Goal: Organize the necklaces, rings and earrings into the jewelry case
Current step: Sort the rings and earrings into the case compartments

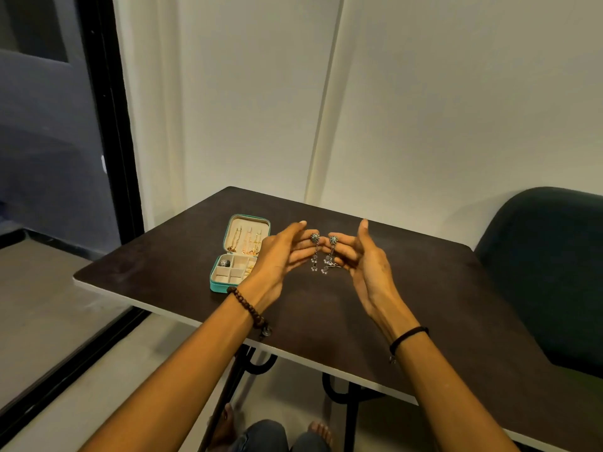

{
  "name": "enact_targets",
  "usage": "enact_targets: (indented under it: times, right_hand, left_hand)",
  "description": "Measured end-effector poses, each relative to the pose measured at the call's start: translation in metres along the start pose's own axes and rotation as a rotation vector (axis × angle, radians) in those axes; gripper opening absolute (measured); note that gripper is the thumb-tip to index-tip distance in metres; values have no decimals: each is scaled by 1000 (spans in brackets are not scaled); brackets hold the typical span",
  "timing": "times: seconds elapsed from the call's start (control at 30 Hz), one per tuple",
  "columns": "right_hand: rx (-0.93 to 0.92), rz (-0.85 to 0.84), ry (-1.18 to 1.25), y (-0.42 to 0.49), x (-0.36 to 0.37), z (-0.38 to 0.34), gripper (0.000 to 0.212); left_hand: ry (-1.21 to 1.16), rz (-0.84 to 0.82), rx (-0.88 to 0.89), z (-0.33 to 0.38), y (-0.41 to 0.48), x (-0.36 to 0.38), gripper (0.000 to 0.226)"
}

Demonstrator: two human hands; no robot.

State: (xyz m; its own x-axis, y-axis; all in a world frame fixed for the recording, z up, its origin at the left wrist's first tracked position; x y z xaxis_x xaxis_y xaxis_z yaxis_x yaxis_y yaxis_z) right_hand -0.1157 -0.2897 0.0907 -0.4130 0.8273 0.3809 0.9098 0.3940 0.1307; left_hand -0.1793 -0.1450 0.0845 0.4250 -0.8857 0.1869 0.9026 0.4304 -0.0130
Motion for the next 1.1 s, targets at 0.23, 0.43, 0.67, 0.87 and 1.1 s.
enact_targets:
  times: [0.23, 0.43, 0.67, 0.87, 1.1]
  right_hand:
    - [-11, -67, -81, 7, 29, 11, 32]
    - [-53, -132, -279, 19, 55, 37, 24]
    - [-60, -184, -444, 41, 87, 71, 19]
    - [-79, -187, -430, 56, 113, 78, 19]
    - [-23, -148, -376, 73, 124, 99, 15]
  left_hand:
    - [73, 11, 16, 9, 5, -33, 23]
    - [332, 122, 114, 10, 17, -74, 21]
    - [458, 150, 79, 1, 34, -118, 21]
    - [440, 122, 109, 8, 48, -137, 23]
    - [452, 160, 110, 2, 64, -151, 24]
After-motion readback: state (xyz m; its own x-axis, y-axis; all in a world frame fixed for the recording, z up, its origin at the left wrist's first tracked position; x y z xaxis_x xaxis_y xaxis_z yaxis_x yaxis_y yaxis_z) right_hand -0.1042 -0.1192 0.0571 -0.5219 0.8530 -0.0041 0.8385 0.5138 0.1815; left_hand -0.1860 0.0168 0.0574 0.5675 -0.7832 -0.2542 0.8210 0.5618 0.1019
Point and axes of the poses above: each hand's wrist, its own y-axis towards the middle knuckle, its own x-axis out of the palm, z = x × y, the point moved 5 cm from there along y, towards the middle knuckle, and after that the axes turned 14 degrees about y, right-handed, at the moved point
